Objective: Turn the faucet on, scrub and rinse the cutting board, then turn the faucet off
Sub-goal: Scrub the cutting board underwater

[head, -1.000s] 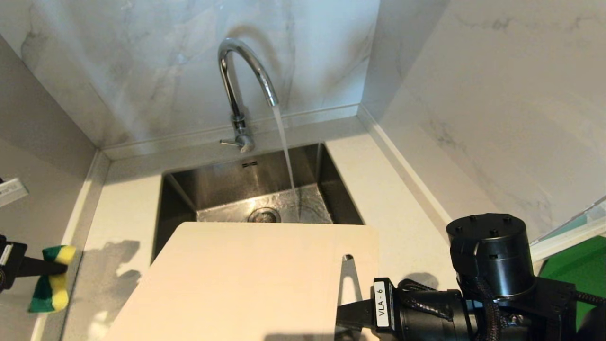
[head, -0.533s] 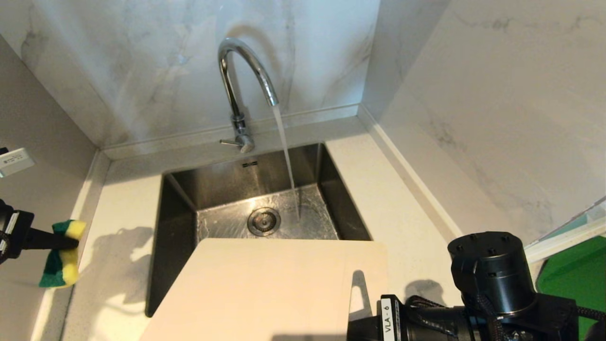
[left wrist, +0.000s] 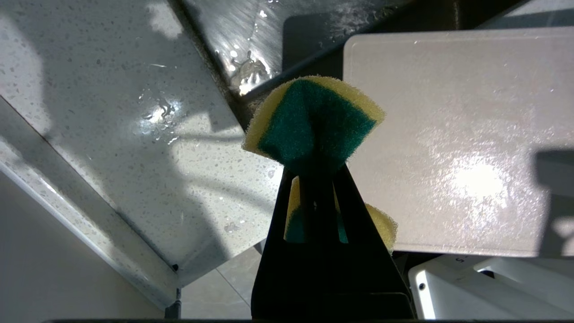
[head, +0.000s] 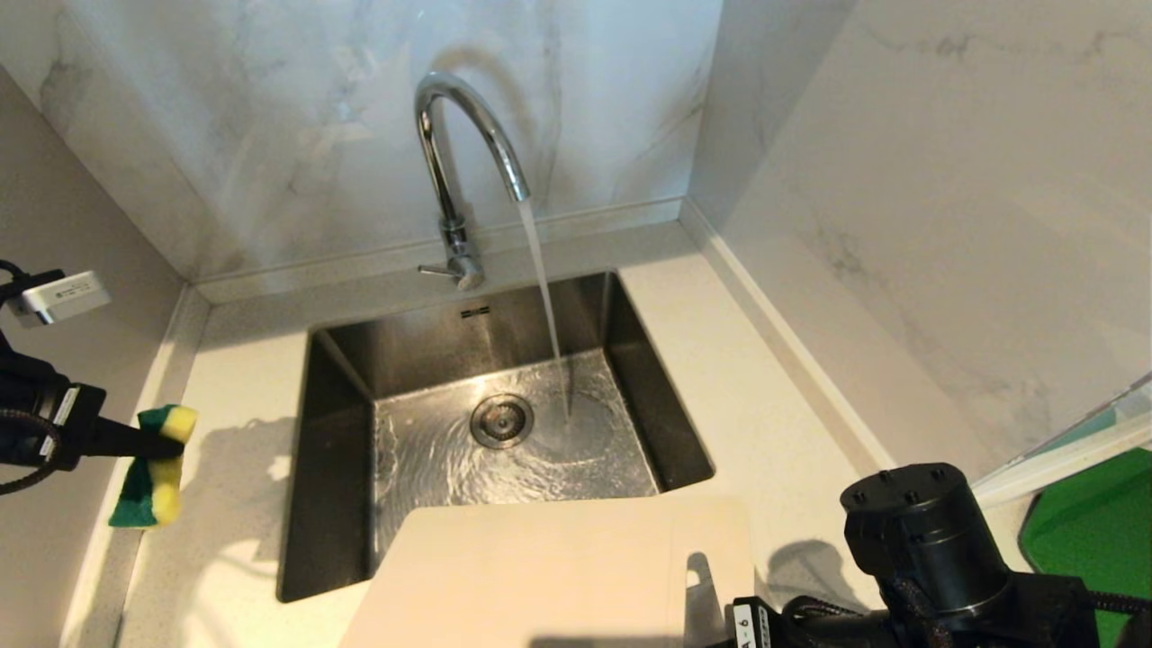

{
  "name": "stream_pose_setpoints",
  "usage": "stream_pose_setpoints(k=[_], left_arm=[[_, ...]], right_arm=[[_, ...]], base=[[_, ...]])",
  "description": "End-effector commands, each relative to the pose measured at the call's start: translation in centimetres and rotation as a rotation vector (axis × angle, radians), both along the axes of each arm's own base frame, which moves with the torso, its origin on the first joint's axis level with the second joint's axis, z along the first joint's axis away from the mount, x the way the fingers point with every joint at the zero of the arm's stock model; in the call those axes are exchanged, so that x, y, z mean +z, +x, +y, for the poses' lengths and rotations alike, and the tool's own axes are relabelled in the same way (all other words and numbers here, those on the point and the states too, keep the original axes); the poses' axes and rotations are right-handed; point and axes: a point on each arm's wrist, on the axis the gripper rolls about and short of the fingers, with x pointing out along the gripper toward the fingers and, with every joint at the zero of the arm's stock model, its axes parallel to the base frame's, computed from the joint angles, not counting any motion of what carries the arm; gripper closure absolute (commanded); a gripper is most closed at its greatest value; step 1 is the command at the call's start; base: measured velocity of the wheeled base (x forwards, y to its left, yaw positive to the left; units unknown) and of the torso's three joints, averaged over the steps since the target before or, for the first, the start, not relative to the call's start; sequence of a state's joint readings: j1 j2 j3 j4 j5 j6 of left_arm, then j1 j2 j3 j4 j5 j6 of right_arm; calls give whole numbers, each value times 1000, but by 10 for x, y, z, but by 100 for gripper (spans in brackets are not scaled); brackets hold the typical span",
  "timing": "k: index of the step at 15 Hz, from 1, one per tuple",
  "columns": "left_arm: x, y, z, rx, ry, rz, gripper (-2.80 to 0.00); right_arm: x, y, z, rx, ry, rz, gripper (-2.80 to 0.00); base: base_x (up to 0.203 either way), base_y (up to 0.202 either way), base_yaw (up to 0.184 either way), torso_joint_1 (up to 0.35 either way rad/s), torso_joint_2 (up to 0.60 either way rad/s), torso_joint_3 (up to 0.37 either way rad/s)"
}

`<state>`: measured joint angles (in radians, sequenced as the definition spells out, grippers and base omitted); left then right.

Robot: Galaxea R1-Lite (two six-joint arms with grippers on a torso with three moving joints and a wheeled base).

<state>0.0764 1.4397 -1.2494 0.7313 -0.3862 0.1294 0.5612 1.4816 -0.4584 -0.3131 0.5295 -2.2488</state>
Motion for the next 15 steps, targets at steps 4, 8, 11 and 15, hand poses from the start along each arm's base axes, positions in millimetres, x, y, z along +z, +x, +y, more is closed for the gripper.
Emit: stream_pose_setpoints(k=[4, 8, 11, 15], left_arm=[[-5, 5, -5, -28, -9, 25, 0], [-6, 7, -19, -48, -39, 53, 0], [-10, 10, -26, -61, -53, 83, 0], [-10, 11, -42, -99, -76, 101, 0]], right_arm=[[38, 10, -16, -44, -82, -69, 0], [58, 18, -14, -49, -60, -120, 0], [70, 19, -13, -51, -34, -163, 0], [76, 20, -12, -44, -22, -185, 0]], base=[[0, 0, 0, 0, 0, 0], [0, 0, 0, 0, 0, 0], [0, 0, 0, 0, 0, 0], [0, 0, 0, 0, 0, 0]])
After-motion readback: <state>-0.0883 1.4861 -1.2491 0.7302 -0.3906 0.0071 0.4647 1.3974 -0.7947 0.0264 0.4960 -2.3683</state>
